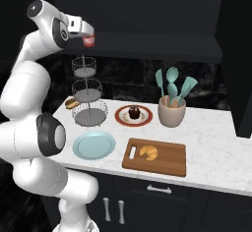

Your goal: From the different types of pastries on the counter, select a croissant and place it on the cutting board. Then retrieve a jar of jam from the cabinet and place it alongside the croissant on the cutting board.

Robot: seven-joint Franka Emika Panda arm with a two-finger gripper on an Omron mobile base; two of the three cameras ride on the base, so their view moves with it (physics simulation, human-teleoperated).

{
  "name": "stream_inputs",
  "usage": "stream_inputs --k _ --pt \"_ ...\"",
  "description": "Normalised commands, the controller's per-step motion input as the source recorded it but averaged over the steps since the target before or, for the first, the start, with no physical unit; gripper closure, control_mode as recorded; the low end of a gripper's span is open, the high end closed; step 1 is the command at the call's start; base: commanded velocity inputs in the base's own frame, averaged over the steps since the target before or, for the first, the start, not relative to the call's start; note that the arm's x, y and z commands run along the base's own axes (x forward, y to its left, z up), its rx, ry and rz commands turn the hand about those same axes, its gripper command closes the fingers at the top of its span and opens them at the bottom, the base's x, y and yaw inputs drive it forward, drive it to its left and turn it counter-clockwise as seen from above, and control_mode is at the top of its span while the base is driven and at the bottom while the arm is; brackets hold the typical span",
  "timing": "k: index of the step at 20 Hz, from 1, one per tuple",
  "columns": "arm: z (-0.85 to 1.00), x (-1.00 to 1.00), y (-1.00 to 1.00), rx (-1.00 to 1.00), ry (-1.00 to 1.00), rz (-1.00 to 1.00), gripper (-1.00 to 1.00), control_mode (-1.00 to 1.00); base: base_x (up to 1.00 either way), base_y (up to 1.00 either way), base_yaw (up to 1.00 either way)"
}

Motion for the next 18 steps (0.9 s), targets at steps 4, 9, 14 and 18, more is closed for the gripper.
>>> stream_inputs --k 4,9,14,18 --pt "-0.31 0.2 0.0 0.08 0.0 0.0 -1.0 -1.0 0.0 0.0 0.0" --pt "-0.09 0.19 0.0 0.04 -0.04 0.0 -1.0 -1.0 0.0 0.0 0.0" --pt "-0.03 0.16 0.0 0.0 -0.05 -0.01 -1.0 -1.0 0.0 0.0 0.0" --pt "-0.16 0.18 0.0 0.0 -0.01 0.0 -1.0 -1.0 0.0 0.0 0.0"
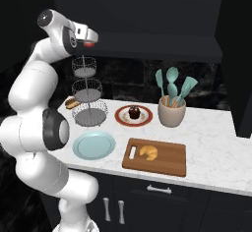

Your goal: From the different types of pastries on the counter, select a croissant and place it on the cutting board. Then retrieve a jar of jam from the cabinet and place it alongside the croissant on the cutting board.

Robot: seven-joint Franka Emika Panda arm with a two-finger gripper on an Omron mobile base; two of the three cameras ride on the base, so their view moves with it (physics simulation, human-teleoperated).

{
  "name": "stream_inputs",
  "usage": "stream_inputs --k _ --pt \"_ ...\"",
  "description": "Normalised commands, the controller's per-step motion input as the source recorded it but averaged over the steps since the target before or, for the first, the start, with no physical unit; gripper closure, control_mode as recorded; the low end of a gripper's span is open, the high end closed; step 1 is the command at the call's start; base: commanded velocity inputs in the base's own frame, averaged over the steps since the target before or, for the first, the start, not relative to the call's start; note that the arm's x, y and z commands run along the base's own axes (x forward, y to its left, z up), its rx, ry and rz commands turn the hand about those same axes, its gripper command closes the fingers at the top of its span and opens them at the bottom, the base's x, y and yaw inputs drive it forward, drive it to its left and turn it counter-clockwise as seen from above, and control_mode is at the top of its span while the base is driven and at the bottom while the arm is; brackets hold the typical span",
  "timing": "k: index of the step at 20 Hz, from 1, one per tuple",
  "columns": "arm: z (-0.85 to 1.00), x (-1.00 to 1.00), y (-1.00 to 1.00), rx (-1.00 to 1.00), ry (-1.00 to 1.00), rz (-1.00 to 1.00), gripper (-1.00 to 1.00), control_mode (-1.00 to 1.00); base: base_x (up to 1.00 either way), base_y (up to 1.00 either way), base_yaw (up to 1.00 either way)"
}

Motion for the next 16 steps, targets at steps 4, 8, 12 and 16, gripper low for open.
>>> stream_inputs --k 4,8,12,16 --pt "-0.11 0.27 0.0 0.02 0.0 -0.01 -1.0 -1.0 0.0 0.0 0.0" --pt "0.0 0.32 0.0 0.02 0.0 -0.02 -1.0 -1.0 0.0 0.0 0.0" --pt "0.0 0.36 0.0 0.02 0.0 -0.03 -1.0 -1.0 0.0 0.0 0.0" --pt "-0.07 0.33 0.0 0.03 0.0 -0.01 -1.0 -1.0 0.0 0.0 0.0"
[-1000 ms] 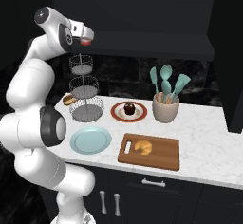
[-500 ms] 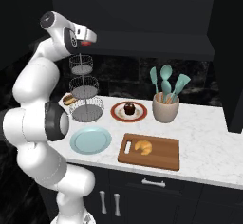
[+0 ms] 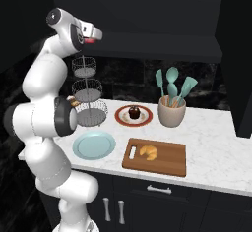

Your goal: From the different types of pastries on the counter, select a croissant and place it on the cutting board. Then retrieve a jar of jam from the cabinet and place it alongside the croissant on the cutting board.

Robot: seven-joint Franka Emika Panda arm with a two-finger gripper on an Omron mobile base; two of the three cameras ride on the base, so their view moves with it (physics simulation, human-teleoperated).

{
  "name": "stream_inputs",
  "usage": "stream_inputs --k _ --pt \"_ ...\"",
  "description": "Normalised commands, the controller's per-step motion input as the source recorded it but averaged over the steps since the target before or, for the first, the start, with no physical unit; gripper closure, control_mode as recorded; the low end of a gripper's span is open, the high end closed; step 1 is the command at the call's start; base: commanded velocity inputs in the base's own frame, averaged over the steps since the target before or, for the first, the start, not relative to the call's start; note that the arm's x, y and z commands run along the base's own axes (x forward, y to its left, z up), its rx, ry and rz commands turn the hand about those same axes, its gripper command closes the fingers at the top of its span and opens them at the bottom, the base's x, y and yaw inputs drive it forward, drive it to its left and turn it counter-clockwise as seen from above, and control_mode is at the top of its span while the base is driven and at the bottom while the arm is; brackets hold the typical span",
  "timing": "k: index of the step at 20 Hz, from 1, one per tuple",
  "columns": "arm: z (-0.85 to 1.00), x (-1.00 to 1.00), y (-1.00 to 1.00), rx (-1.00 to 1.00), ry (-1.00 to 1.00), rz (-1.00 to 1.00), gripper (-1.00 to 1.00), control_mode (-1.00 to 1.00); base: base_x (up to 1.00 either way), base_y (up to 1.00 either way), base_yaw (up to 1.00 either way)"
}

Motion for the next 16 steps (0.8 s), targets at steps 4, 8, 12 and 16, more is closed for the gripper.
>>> stream_inputs --k 4,8,12,16 --pt "-0.18 0.21 0.0 0.03 0.01 0.0 1.0 -1.0 0.0 0.0 0.0" --pt "-0.2 0.11 -0.09 0.06 0.02 0.0 1.0 -1.0 0.0 0.0 0.0" --pt "-0.04 0.01 -0.2 0.04 0.0 0.0 1.0 -1.0 0.0 0.0 0.0" --pt "0.0 -0.01 -0.2 0.0 -0.04 0.0 1.0 -1.0 0.0 0.0 0.0"
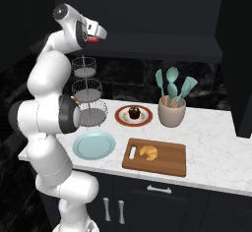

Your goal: From the different types of pastries on the counter, select a croissant and place it on the cutting board. Then retrieve a jar of jam from the cabinet and place it alongside the croissant on the cutting board.

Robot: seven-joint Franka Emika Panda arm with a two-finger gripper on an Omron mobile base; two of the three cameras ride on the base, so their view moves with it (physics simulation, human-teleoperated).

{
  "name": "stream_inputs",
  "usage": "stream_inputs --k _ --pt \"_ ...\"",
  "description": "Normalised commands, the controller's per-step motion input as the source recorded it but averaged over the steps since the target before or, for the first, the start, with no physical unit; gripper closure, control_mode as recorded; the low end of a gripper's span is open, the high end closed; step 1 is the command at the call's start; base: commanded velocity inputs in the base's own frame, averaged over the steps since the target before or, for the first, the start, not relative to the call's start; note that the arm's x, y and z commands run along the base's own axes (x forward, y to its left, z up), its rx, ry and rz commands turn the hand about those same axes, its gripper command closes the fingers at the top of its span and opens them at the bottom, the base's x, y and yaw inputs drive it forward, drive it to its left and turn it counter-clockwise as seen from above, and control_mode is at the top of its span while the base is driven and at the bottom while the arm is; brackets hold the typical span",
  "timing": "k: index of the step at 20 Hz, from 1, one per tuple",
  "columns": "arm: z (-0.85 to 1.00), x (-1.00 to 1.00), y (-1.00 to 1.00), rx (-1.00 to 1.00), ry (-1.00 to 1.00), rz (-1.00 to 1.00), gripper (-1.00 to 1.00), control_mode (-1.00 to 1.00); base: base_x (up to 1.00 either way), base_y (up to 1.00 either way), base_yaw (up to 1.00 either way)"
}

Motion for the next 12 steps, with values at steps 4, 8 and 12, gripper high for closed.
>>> stream_inputs --k 4,8,12 --pt "0.21 -0.47 -0.07 0.0 -0.21 0.0 1.0 -1.0 0.0 0.0 0.0" --pt "0.25 -1.0 0.0 0.0 -0.37 0.12 1.0 -1.0 0.0 0.0 0.0" --pt "0.16 -1.0 0.0 0.0 -0.27 0.1 1.0 -1.0 0.0 0.0 0.0"
